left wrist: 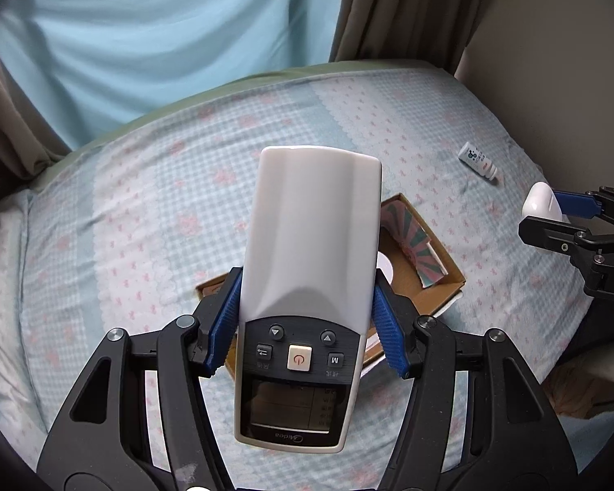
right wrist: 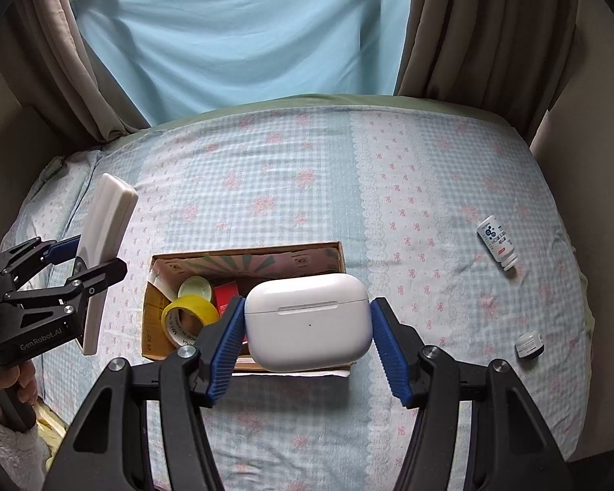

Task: Organize rigid objects
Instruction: 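Lower the remote and earbud case into the cardboard box and open both tools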

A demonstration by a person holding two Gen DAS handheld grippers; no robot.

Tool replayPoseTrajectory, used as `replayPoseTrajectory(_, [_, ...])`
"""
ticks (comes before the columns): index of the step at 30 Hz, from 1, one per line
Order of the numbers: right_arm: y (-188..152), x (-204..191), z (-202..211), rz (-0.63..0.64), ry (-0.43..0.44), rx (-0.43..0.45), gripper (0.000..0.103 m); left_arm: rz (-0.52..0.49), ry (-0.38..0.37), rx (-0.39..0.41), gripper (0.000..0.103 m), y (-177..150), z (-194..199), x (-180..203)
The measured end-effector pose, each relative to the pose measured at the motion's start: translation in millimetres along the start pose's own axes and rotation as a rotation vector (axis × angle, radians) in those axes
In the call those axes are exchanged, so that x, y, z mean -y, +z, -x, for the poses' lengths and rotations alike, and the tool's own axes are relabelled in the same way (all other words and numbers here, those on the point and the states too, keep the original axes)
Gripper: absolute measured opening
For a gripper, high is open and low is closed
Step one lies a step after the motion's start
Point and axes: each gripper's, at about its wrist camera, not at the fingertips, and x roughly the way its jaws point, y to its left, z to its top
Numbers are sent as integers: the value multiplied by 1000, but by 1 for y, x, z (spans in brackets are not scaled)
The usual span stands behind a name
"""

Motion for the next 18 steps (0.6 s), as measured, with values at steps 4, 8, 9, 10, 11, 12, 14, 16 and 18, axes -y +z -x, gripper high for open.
replayPoseTrajectory(4, [-6,-11,-18,13,0,-34,56,-73,-19,-31,56,-2,-24,4])
replayPoseTrajectory(8, [-12,-18,-42,36,-7,-73,56,-143,-58,-70,56,-2,-54,10])
replayPoseTrajectory(9, [-13,-19,-49,43,-9,-83,56,-160,-65,-80,56,-2,-62,11])
replayPoseTrajectory(10, [-14,-21,-57,50,-11,-94,56,-177,-72,-90,56,-3,-70,13])
replayPoseTrajectory(11, [-16,-22,-64,58,-13,-105,56,-193,-81,-100,56,-3,-79,14])
replayPoseTrajectory(12, [-18,-23,-73,66,-13,-117,56,-210,-90,-107,56,-4,-88,17])
replayPoseTrajectory(14, [-21,-25,-89,84,-15,-141,56,-249,-102,-127,56,-5,-106,22])
replayPoseTrajectory(16, [-24,-24,-107,100,-17,-167,56,-297,-111,-149,56,-7,-126,27])
replayPoseTrajectory(18, [-28,-25,-123,124,-21,-188,56,-344,-123,-164,56,-9,-143,33])
